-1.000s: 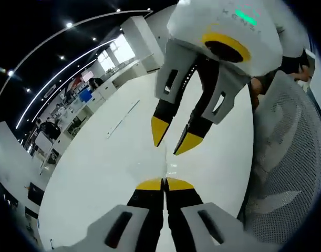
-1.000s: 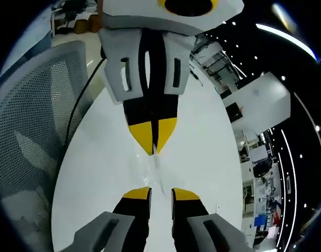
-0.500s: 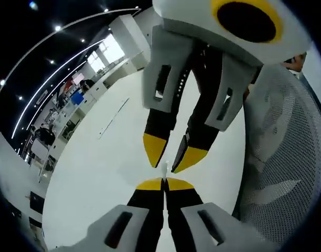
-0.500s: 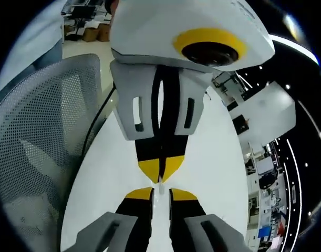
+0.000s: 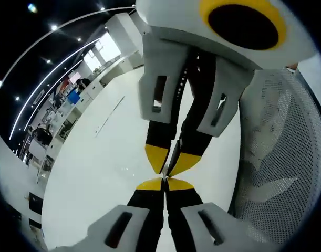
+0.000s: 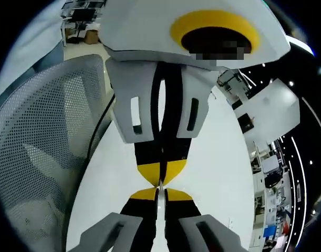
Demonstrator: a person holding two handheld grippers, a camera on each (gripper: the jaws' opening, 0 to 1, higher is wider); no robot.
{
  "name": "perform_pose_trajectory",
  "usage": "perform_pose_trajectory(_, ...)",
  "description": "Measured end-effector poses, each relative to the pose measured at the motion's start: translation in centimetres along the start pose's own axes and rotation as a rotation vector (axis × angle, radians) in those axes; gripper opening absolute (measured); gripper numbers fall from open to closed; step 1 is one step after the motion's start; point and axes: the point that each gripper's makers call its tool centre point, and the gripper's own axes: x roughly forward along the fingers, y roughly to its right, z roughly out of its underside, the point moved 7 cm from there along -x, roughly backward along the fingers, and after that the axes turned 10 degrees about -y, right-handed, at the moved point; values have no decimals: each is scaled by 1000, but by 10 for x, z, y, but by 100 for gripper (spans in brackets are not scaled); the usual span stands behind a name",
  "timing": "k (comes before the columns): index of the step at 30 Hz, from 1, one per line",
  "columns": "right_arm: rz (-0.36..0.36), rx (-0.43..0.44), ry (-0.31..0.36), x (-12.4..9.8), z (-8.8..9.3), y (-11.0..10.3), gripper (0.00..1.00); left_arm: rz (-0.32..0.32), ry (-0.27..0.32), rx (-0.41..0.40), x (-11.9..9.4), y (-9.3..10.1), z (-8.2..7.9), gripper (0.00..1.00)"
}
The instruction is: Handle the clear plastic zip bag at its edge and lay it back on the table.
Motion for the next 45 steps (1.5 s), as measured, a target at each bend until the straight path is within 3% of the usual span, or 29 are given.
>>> perform_pose_trajectory(19, -14, -16, -53, 1, 15, -13, 0, 31, -2, 2, 1, 14, -3, 0)
perform_pose_trajectory(30, -15, -2, -51, 2, 21, -17, 0, 39, -10, -9, 0, 17, -2, 0)
perform_pose_trajectory(35, -17, 8, -88, 2, 31, -16, 0, 36, -17, -22, 0, 16, 0, 0)
perform_pose_trajectory(45, -29, 4, -47, -3, 29, -18, 0, 36, -13, -24, 2, 18, -3, 0)
